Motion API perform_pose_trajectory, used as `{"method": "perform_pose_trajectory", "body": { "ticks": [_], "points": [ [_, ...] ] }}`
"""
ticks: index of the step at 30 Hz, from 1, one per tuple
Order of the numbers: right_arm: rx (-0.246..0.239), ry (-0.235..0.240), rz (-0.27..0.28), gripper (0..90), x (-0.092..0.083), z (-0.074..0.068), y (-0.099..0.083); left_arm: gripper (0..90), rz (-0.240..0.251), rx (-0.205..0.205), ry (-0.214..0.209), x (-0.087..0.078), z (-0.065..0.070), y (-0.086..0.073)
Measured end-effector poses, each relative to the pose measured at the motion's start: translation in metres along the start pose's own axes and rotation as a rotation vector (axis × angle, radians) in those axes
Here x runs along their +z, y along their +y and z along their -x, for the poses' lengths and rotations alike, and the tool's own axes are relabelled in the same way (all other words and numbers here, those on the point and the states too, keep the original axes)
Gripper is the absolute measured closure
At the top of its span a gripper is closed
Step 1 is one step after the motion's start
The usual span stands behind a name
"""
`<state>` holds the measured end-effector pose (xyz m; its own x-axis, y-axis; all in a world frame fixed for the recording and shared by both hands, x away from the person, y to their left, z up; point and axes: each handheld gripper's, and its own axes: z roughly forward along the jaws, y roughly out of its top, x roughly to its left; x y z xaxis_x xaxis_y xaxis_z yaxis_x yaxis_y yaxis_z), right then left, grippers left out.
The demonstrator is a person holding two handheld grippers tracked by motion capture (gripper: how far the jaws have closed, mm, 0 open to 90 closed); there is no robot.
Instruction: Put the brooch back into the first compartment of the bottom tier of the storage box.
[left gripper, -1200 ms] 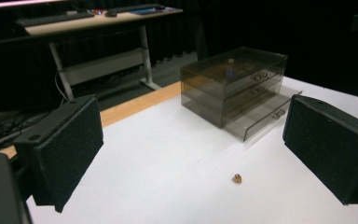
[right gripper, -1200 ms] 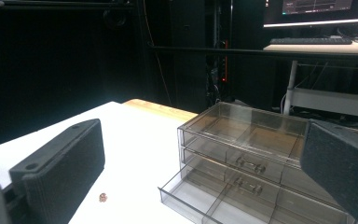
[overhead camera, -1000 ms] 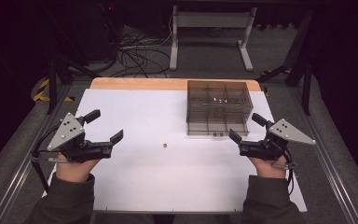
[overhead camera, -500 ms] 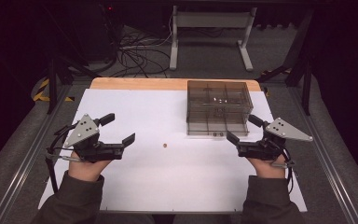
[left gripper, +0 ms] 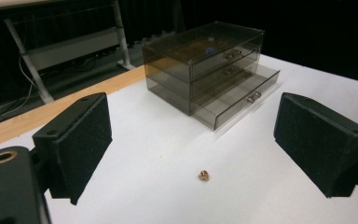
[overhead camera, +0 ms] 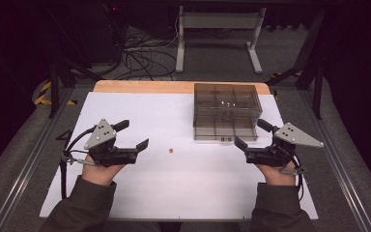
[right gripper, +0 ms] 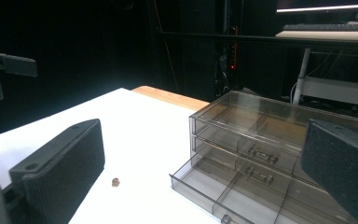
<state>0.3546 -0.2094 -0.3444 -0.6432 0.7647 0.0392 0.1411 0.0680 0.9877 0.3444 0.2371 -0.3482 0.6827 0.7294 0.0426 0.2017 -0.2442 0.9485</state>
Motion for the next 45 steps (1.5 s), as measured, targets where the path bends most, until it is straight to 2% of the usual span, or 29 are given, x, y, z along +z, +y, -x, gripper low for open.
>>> {"method": "perform_pose_trajectory", "body": {
  "ticks": [8, 22, 37, 42, 45],
  "points": [
    [-0.001, -0.011, 0.013, 0.4, -0.003, 0.001, 0.001, 14.1, -0.034, 0.001, -0.017, 0.016, 0.002, -0.005],
    [-0.005, -0.009, 0.019, 0.8, -0.006, 0.0, 0.003, 21.2, -0.086, -0.015, 0.004, 0.041, 0.0, -0.016],
    [-0.016, -0.018, -0.002, 0.9, -0.005, 0.0, 0.003, 27.3, -0.111, -0.018, -0.015, 0.064, -0.002, -0.026],
    [-0.017, -0.018, -0.007, 0.9, -0.004, 0.0, 0.002, 30.4, -0.121, -0.023, -0.009, 0.07, -0.002, -0.029],
    [-0.017, -0.019, -0.009, 0.9, -0.004, 0.0, 0.002, 31.7, -0.123, -0.037, -0.012, 0.074, -0.003, -0.03]
  ]
}}
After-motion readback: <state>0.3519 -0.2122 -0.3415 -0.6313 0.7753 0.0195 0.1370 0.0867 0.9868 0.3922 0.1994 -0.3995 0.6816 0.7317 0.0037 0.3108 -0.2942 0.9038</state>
